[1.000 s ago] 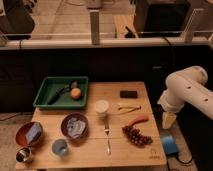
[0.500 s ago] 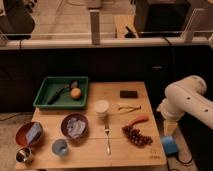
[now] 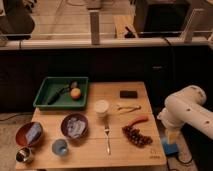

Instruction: Place sponge in table surface

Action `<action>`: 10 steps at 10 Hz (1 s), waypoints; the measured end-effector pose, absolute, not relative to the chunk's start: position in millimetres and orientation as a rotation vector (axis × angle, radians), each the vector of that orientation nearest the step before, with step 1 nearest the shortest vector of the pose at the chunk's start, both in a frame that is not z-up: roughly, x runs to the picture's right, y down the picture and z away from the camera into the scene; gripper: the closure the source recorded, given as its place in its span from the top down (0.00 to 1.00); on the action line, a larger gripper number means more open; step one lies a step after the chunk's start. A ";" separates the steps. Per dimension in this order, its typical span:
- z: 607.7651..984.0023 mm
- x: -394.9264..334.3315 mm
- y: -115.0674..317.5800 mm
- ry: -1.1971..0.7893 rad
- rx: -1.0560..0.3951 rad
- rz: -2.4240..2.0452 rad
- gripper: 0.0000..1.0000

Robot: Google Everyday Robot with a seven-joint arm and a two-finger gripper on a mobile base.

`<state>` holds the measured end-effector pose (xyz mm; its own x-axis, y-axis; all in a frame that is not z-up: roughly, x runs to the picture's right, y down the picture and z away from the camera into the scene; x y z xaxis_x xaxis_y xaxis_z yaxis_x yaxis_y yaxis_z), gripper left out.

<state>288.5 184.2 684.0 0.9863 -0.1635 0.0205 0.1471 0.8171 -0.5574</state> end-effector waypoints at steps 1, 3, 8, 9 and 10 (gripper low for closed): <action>685.5 285.0 183.6 0.007 -0.583 -0.190 0.80; 681.4 268.6 172.8 -0.053 -0.557 -0.231 0.80; 632.7 150.7 109.5 -0.208 -0.454 -0.435 0.80; 622.7 125.1 100.6 -0.240 -0.433 -0.472 0.80; 616.5 104.4 95.5 -0.265 -0.421 -0.500 0.80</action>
